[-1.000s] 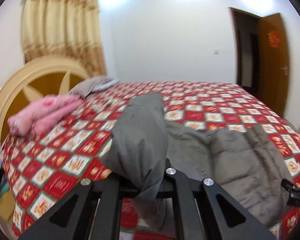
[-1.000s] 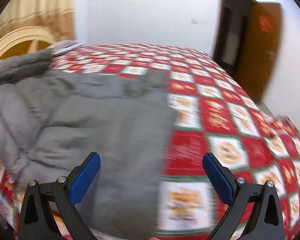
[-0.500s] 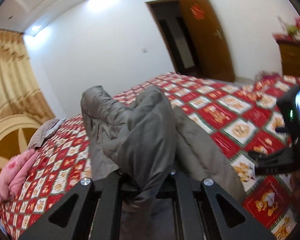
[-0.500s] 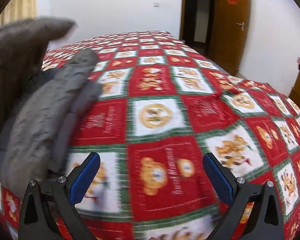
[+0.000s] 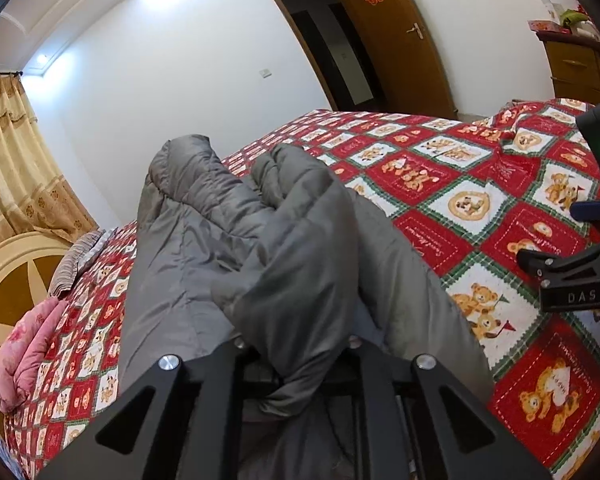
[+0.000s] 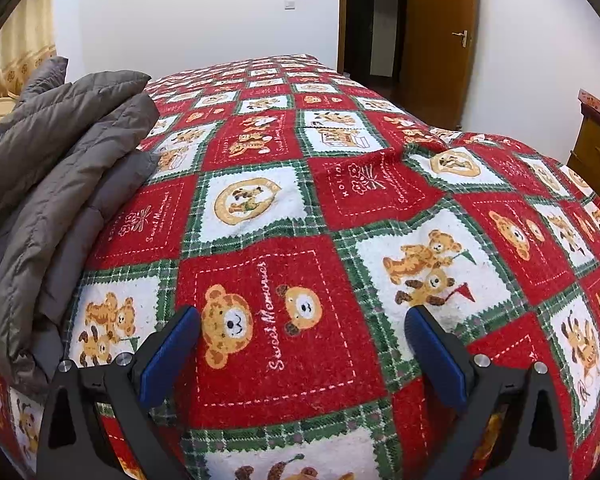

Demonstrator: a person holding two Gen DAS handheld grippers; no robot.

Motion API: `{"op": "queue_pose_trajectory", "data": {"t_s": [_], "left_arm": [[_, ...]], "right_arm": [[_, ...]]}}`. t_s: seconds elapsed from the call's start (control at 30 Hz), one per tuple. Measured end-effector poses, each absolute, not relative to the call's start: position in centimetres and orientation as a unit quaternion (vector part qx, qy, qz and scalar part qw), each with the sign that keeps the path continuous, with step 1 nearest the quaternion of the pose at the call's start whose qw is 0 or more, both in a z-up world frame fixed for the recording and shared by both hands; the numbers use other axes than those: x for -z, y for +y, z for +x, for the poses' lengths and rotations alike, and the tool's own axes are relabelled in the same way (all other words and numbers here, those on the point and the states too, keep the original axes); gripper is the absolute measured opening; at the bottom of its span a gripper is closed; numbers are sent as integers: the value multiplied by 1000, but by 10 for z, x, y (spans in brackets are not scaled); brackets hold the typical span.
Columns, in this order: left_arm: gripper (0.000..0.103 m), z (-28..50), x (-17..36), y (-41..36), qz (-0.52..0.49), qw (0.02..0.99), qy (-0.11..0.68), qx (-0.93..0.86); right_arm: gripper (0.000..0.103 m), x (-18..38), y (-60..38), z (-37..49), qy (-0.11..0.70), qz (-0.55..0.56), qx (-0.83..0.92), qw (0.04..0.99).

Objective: Fold large clothes

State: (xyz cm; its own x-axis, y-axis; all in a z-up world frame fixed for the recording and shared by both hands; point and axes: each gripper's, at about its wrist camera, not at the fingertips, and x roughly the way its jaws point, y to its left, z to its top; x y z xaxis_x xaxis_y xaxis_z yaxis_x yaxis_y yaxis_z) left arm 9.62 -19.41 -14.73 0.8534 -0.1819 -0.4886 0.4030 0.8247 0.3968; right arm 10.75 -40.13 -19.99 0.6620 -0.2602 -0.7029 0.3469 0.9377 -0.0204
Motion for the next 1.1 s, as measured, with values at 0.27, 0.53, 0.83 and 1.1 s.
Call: {"op": "queue_pose_trajectory", "data": {"t_s": [0.27,0.53,0.83,1.1], "left_arm": [[19,97,139,-203,256,930,220,147],[46,90,126,-217,261,932,201,150],[56,89,96,-214,261,943,167,119],[69,93,79,-201,236,953,155,109]], "right_arm": [[101,202,-400,106,373,51,172,910],[101,202,-399,105,372,49,171,911],[101,203,-399,105,367,44,170,914],[101,203,-399,104,364,42,170,915]]}}
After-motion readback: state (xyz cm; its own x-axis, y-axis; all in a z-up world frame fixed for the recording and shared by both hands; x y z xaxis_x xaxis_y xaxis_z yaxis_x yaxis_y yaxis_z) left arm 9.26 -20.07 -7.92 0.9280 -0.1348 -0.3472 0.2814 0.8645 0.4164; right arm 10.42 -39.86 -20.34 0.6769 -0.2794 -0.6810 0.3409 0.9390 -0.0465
